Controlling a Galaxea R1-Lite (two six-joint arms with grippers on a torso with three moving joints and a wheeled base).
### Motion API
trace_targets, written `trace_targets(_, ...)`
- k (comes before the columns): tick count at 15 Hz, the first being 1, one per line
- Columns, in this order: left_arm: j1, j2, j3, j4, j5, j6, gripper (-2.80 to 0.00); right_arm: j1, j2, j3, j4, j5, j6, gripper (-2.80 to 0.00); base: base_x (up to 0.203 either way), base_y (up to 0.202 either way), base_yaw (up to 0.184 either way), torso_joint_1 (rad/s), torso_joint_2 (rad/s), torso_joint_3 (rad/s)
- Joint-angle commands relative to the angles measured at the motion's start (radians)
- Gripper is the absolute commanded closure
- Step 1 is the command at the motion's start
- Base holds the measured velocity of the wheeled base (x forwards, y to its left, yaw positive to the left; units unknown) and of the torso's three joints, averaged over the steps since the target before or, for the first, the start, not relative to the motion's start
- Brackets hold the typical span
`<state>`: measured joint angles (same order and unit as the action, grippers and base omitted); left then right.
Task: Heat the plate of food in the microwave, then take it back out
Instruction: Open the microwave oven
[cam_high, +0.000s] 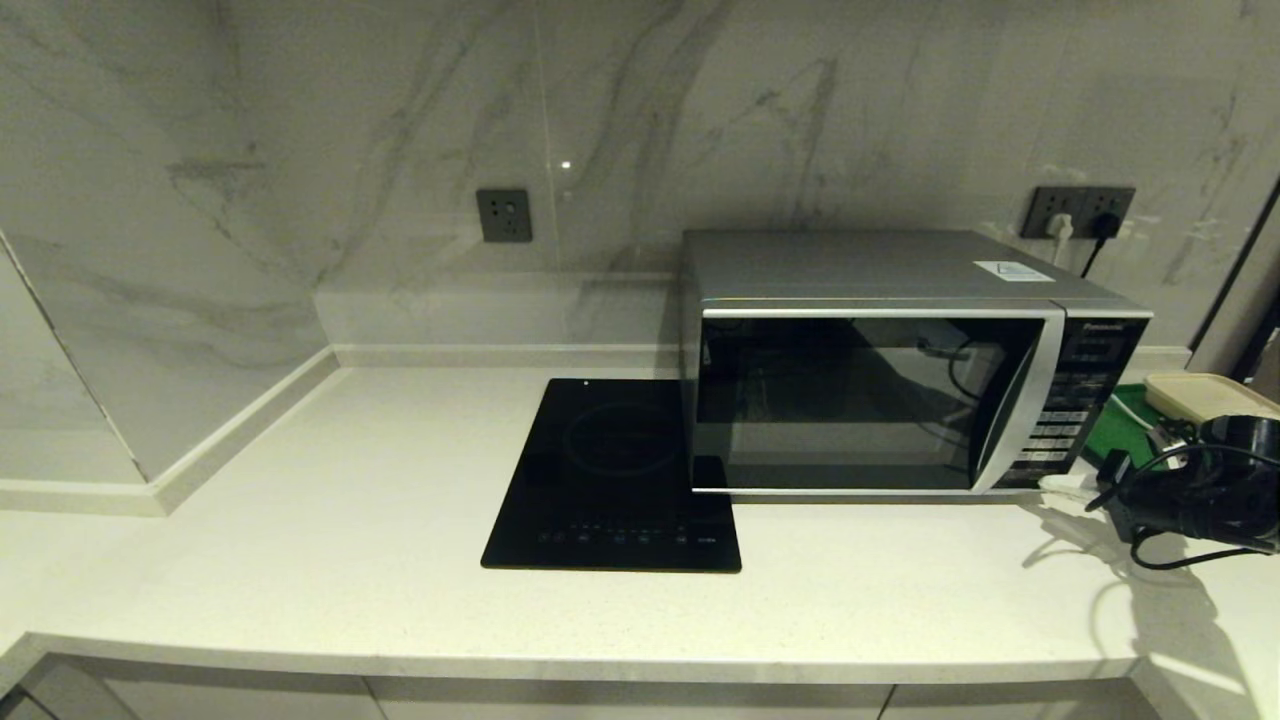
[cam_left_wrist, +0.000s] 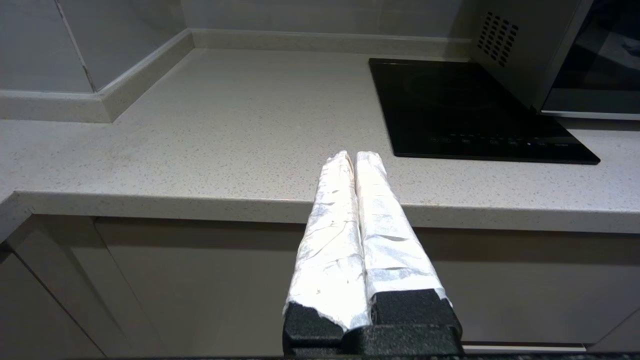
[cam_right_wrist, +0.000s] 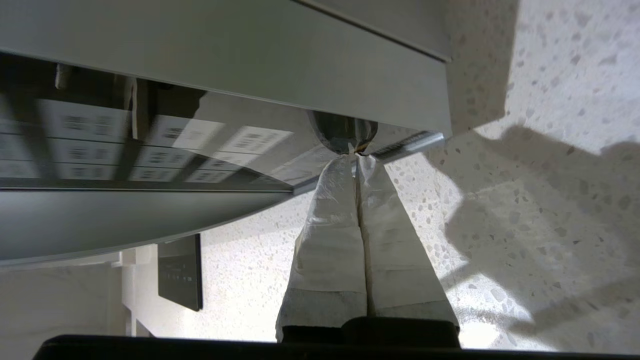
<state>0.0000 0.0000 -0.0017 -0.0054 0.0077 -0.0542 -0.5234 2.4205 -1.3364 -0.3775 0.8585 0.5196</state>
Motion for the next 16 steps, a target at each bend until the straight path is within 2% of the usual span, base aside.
trace_targets(1, 0.0, 0.0, 0.0, -0.001, 0.0, -0.001, 0.0, 0.003, -0.015, -0.001, -0.008, 0.005, 0.004, 0.0, 0.0, 0.0, 0.0, 0.0, 0.0, 0.0)
trace_targets(9, 0.0, 0.0, 0.0, -0.001, 0.0, -0.001, 0.0, 0.024, -0.04, 0.058, -0.008, 0.005, 0.001, 0.0, 0.0, 0.0, 0.0, 0.0, 0.0, 0.0)
trace_targets(12, 0.0, 0.0, 0.0, -0.001, 0.0, -0.001, 0.0, 0.006, -0.111, 0.183, -0.011, 0.005, -0.024, 0.0, 0.0, 0.0, 0.0, 0.0, 0.0, 0.0)
trace_targets(16, 0.0, 0.0, 0.0, -0.001, 0.0, -0.001, 0.0, -0.071, -0.293, 0.416, -0.01, 0.006, -0.156, 0.0, 0.0, 0.0, 0.0, 0.0, 0.0, 0.0)
